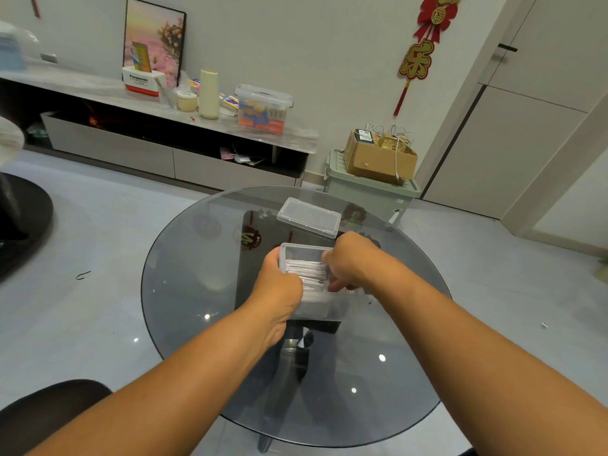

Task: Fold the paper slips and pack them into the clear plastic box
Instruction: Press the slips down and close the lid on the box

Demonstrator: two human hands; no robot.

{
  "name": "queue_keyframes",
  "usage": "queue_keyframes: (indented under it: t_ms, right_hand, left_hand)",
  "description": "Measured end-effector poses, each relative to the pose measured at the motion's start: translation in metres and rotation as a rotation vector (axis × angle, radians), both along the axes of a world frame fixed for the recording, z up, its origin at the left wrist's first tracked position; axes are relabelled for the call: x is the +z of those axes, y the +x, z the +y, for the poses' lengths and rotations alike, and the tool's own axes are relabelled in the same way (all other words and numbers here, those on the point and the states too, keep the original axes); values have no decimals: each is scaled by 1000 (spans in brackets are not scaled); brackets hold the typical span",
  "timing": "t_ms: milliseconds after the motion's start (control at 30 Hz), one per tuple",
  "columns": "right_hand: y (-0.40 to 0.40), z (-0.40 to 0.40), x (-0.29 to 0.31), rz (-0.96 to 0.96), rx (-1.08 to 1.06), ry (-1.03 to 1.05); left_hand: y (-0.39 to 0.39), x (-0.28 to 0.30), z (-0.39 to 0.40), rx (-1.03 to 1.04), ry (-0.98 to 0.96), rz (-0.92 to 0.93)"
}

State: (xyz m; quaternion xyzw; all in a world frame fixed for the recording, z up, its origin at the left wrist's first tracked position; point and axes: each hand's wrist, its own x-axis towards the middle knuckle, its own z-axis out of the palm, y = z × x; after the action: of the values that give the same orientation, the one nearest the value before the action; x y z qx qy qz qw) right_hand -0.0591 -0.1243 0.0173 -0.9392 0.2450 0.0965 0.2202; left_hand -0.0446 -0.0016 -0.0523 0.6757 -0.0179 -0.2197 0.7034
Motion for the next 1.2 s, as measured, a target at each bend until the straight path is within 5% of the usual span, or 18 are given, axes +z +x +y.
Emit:
queue_keyframes:
  t_ms: [267,467,1067,1200]
  right_hand:
    - [0,-1,-18,-58,-36,-105]
    - [-1,-44,8,-360,-181,52]
    - [126,-125,-47,-318,-425,669]
    - [147,-133,-56,-310,-512,674]
  left_hand:
    - [7,-8,-1,-59,-24,51]
    - [48,8,6,47,-125,85]
    - [193,2,-69,-120,425,-251]
    - [211,2,-76,-67,480,-207]
